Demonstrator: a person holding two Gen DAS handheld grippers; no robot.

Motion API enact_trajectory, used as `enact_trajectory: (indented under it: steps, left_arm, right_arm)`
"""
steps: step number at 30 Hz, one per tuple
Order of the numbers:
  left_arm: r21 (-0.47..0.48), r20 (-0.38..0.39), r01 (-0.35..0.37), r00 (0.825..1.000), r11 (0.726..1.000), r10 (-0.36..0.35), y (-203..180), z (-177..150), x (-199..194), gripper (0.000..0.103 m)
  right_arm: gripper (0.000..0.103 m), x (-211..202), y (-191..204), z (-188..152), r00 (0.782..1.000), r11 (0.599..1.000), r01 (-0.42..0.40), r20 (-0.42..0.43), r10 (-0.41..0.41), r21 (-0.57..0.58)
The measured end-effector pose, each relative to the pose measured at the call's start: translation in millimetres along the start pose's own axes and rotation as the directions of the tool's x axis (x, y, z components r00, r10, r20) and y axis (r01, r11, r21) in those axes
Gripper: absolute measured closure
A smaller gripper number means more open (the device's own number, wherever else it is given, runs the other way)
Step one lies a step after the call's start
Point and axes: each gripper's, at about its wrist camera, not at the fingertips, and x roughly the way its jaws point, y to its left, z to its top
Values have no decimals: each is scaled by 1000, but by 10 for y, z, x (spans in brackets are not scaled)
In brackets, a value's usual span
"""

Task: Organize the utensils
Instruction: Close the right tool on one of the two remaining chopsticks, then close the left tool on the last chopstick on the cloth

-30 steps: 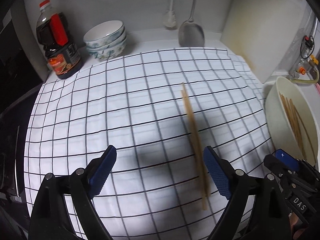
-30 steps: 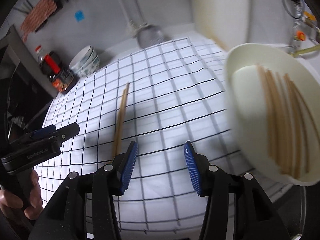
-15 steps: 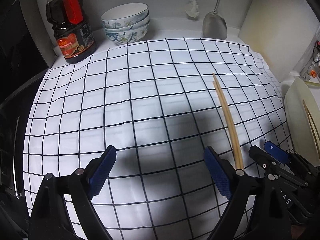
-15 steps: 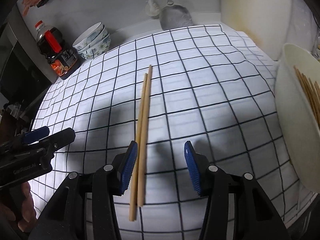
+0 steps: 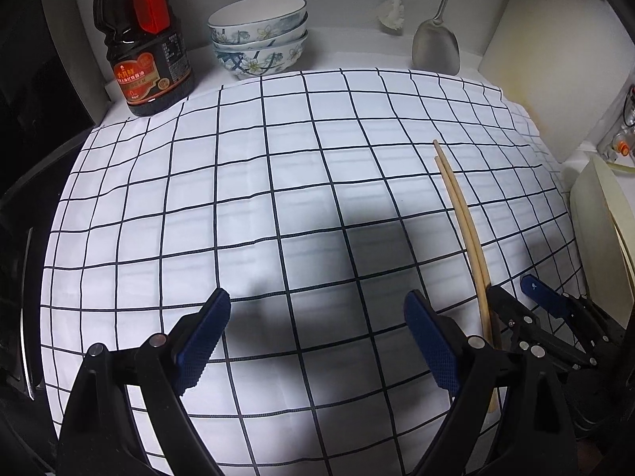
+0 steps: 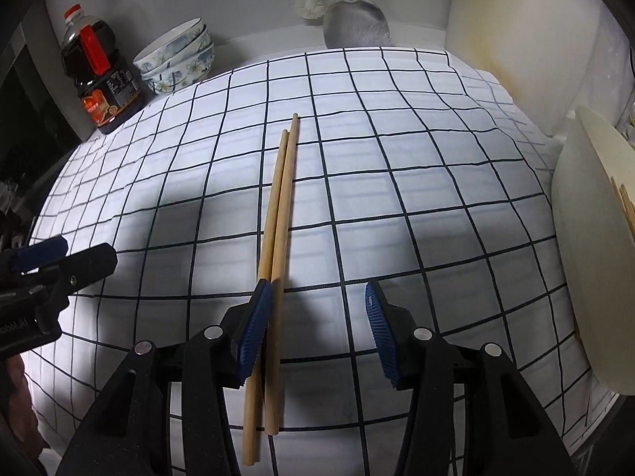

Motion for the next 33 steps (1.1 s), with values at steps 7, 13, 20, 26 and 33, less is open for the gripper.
enact_trajectory:
  steps: [7,13,20,26,33]
  left_arm:
    - [-5,-3,2,1000,1000,-2,28,-5,20,16]
    - [6,2,5,1000,1000,-5,-44,-17,25,16]
    - [23,13,27,1000,999,-28,-238,30,80,16]
    - [73,25,36,999,997,-38,-511,54,173,16]
    - [93,19,46,999,995,-48,-734,89,299,16]
  right_arm:
    - [56,63,145,33,999,996,41,8,-40,-80]
    - [86,81,209,83,1000,991,21,7,-20,-129]
    - [97,47,116,55,999,992,29,18,-27,-120]
    - [97,-32,-151,-28,999,998,50,15,-49,-47]
    - [97,-131,-400,-151,997,997,76,10,-76,10]
